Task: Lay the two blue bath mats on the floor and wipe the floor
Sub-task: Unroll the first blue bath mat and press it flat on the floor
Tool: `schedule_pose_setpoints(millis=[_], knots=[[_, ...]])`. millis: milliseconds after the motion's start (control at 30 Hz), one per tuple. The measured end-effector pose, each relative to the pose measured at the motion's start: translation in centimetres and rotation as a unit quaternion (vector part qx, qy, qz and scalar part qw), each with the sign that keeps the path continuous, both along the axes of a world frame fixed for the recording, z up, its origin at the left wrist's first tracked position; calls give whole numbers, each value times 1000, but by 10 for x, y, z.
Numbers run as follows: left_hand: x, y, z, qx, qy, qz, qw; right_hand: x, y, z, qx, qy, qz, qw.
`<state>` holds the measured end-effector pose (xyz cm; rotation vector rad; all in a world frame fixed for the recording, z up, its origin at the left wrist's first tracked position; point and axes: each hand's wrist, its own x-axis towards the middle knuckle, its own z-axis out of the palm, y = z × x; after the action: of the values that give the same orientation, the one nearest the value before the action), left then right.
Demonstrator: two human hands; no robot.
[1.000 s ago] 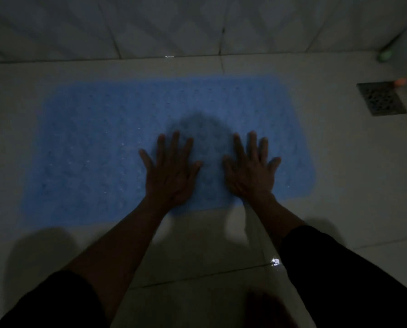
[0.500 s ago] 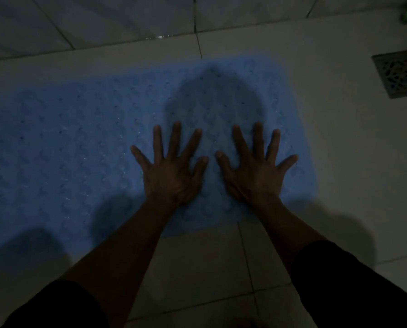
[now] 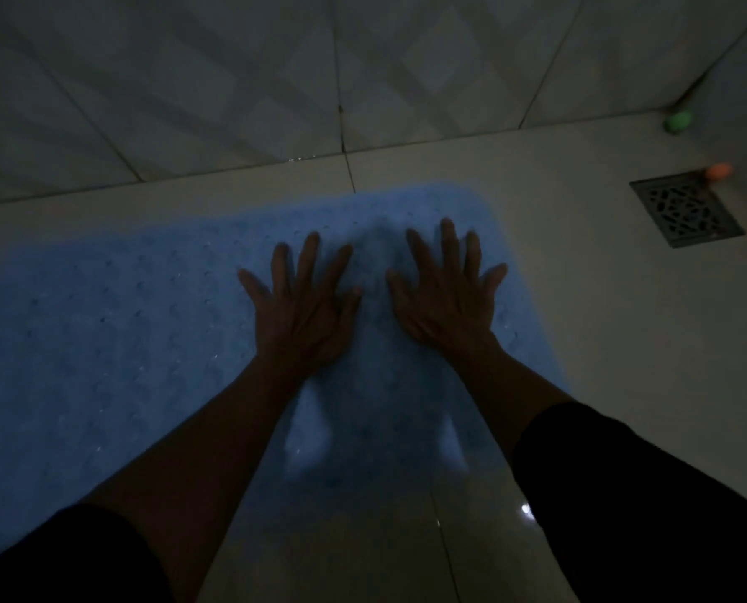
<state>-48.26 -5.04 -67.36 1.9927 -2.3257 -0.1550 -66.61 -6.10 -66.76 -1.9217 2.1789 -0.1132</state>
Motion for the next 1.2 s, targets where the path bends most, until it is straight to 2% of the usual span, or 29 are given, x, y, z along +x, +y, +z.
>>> schedule_pose_setpoints(millis=[100, 200, 367, 500, 600, 833, 1200], knots=[[-1, -45, -7, 43, -2, 3, 999, -6, -42, -11, 14, 0, 20, 1000], [0, -60, -19, 50, -32, -6, 998, -3, -57, -22, 17, 2, 31, 999], [0, -61, -18, 57, -18, -9, 998, 0, -61, -24, 53, 22, 19, 998], [-2, -58, -13, 35, -44, -7, 998, 2, -59, -20, 23, 4, 16, 1000], [-3, -61, -12, 58, -49, 2, 997, 4, -55, -19, -15, 27, 11, 999], [-6, -66, -6, 84, -58, 6, 995, 4, -62, -14, 15, 21, -3, 1000], [-6, -66, -7, 82, -66, 0, 994, 4, -61, -19, 9, -9, -10, 1000]])
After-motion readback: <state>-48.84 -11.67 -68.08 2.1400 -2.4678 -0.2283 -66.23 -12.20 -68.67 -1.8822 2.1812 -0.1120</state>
